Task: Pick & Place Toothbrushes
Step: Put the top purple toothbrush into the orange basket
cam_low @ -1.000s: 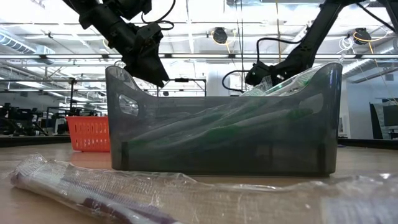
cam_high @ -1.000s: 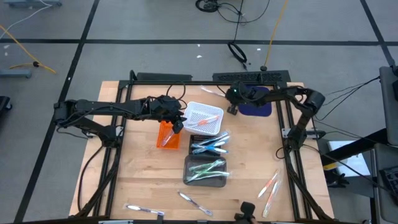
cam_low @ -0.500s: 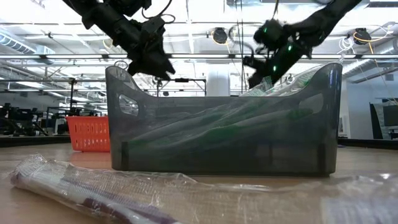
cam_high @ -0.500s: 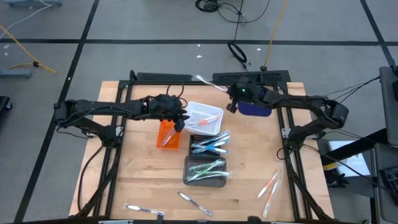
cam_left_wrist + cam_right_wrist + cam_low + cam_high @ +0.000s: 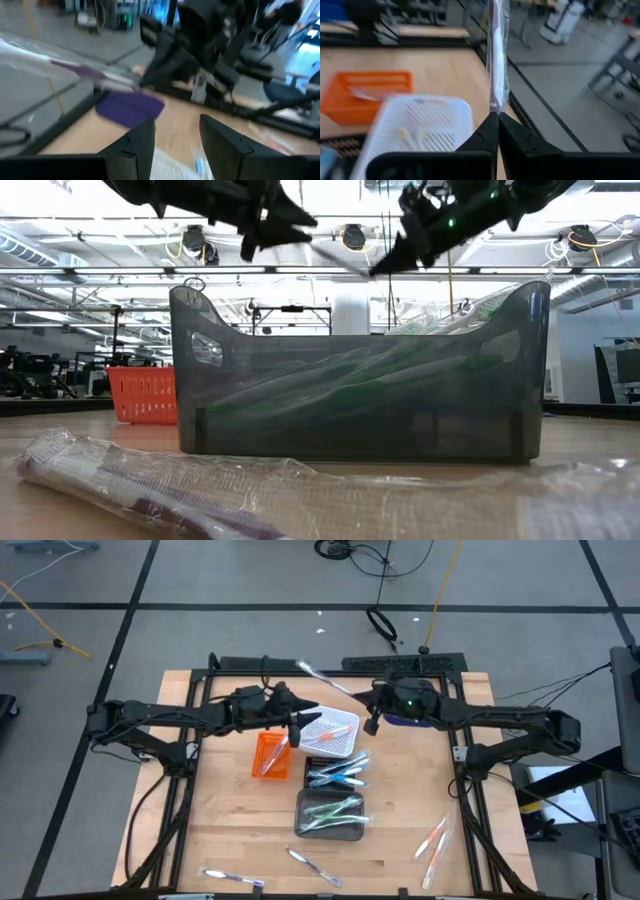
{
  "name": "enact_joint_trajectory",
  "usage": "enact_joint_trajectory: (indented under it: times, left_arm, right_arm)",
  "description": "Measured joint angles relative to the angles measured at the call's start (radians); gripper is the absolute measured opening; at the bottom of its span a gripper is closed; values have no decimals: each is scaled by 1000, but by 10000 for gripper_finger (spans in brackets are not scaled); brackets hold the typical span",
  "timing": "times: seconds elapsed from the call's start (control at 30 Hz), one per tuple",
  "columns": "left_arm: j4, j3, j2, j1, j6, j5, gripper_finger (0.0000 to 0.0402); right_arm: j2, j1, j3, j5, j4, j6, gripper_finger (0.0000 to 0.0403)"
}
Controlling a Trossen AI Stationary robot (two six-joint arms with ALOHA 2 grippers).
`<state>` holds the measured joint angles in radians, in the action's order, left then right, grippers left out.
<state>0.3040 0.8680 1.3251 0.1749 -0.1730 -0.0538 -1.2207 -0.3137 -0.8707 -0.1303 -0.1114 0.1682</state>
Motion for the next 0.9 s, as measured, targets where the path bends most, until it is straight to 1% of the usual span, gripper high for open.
enact_joint_trajectory:
  times: [0.13,0.4,0.6,0.9]
  left_arm:
    - [70,0,0,-3,21,1,157]
    - [93,0,0,-3,21,1,157]
    - [141,0,0,-7,67,1,157]
    - [237,0,0,-30,131,4,157]
  right_arm:
    - [3,63,0,0,-68,-4,0]
    - [3,148,0,0,-173,1,0]
    - [3,180,0,-1,-182,3,0]
    - [2,198,1,-1,-195,4,0]
